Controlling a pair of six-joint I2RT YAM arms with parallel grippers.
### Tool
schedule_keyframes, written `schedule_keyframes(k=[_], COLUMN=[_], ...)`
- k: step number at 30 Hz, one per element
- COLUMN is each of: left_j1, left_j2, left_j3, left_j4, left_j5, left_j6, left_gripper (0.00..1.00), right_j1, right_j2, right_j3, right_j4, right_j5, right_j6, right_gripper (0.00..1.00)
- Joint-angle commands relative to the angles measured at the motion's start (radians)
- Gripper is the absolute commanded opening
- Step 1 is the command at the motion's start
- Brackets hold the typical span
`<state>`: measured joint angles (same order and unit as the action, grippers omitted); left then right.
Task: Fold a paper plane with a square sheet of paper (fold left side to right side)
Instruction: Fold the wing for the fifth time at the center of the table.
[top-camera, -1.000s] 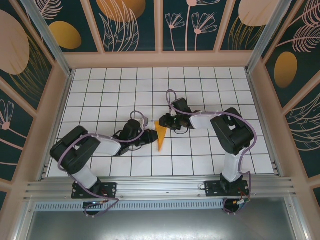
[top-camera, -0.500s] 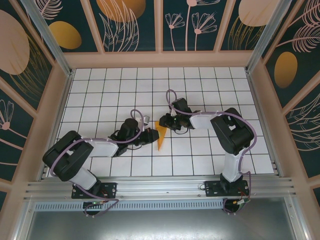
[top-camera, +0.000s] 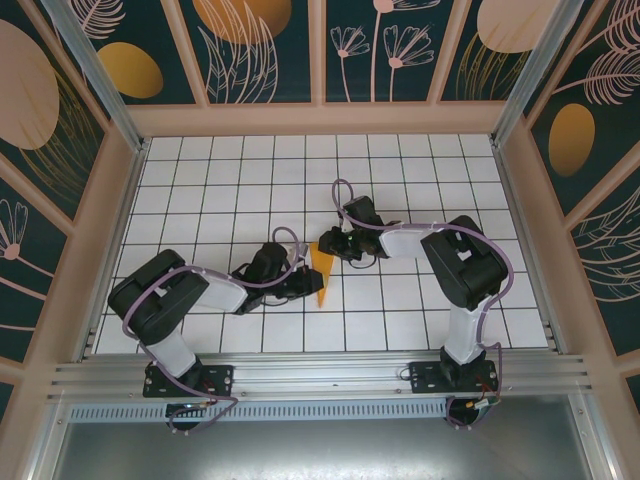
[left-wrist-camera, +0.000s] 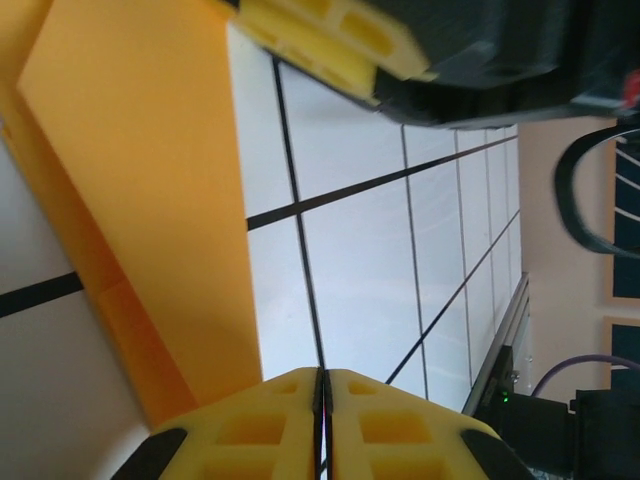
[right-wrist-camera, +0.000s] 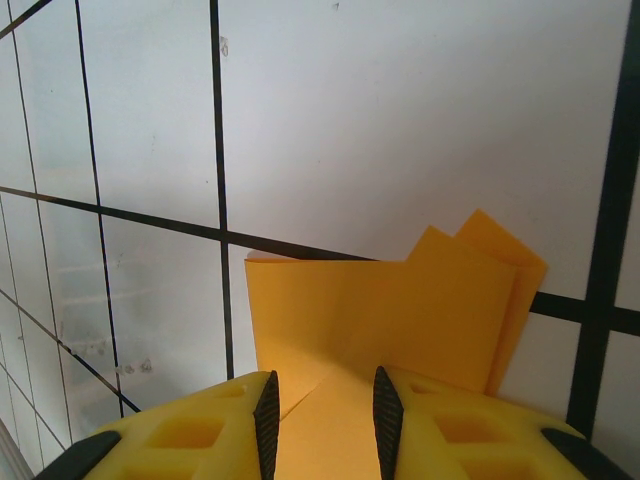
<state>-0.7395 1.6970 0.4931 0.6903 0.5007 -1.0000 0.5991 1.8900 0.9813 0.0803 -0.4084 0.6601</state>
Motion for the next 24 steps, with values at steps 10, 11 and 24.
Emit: schedule_keyframes(k=[10,11,24], left_j1=[-0.026,-0.028,-0.049], left_j2=[0.075,0.076,0.084], left_j3=[0.033,0.032,0.030], left_j4=[-0.044,-0.052,-0.222], left_j5=[-0.010,-0.018,-0.114], left_j6=[-0.008,-0.008,-0.007], left_gripper=[0.15,0.15,0.10], right_j1=[0.009,0.009,-0.005], right_j2=[0.046,0.044,-0.037], right_j3=[-0.019,-0.019,-0.020], right_j4=[-0.107,-0.108,-0.027], right_j5=[0.066,0.068,0.025], right_j6=[-0.019,-0.019,-0.047], right_gripper=[0.34,0.34,0.34])
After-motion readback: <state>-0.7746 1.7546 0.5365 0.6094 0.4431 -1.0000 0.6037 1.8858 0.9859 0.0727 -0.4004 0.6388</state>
